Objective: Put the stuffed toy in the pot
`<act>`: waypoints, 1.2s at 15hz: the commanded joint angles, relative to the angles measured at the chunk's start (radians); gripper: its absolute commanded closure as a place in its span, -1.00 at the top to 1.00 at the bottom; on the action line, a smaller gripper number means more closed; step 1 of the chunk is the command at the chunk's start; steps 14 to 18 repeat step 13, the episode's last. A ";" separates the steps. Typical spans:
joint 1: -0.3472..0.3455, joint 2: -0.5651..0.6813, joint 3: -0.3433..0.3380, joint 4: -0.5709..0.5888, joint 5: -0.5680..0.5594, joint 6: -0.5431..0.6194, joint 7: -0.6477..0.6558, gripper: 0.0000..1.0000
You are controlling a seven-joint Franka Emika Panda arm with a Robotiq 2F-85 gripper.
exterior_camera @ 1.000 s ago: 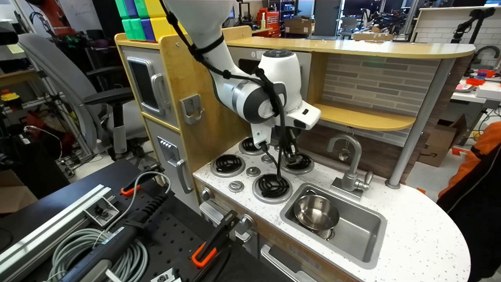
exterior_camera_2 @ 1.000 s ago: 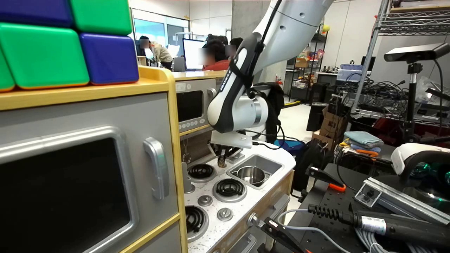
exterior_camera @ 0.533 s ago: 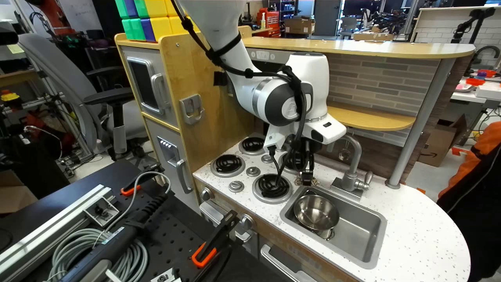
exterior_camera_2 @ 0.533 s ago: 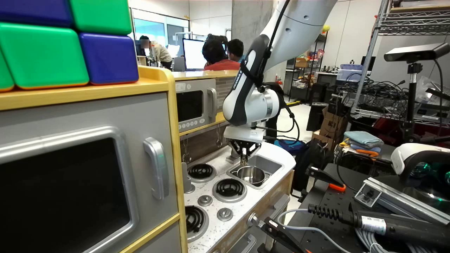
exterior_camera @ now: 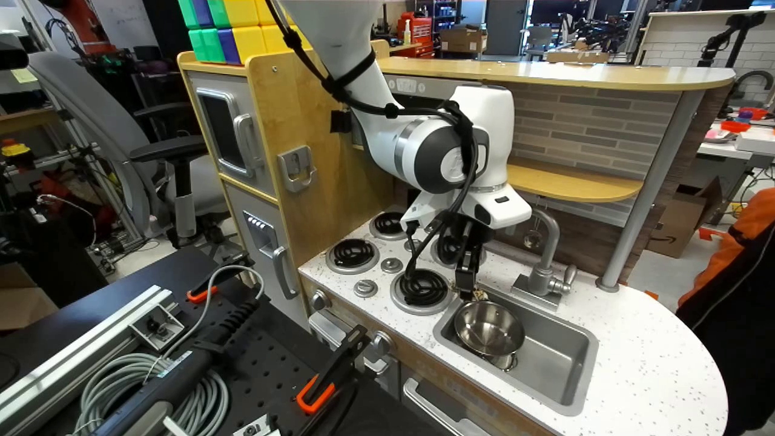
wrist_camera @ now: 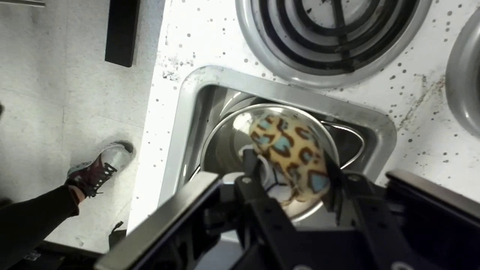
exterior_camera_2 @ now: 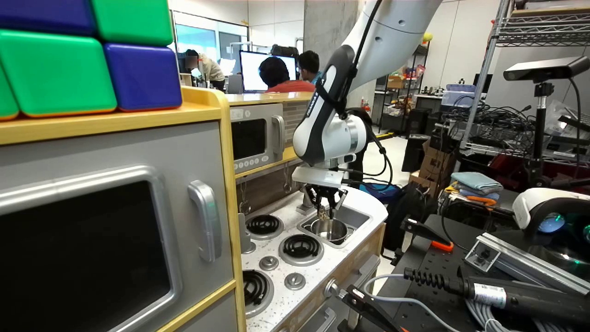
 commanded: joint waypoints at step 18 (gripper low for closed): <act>-0.025 -0.269 0.120 -0.169 -0.079 -0.310 -0.143 1.00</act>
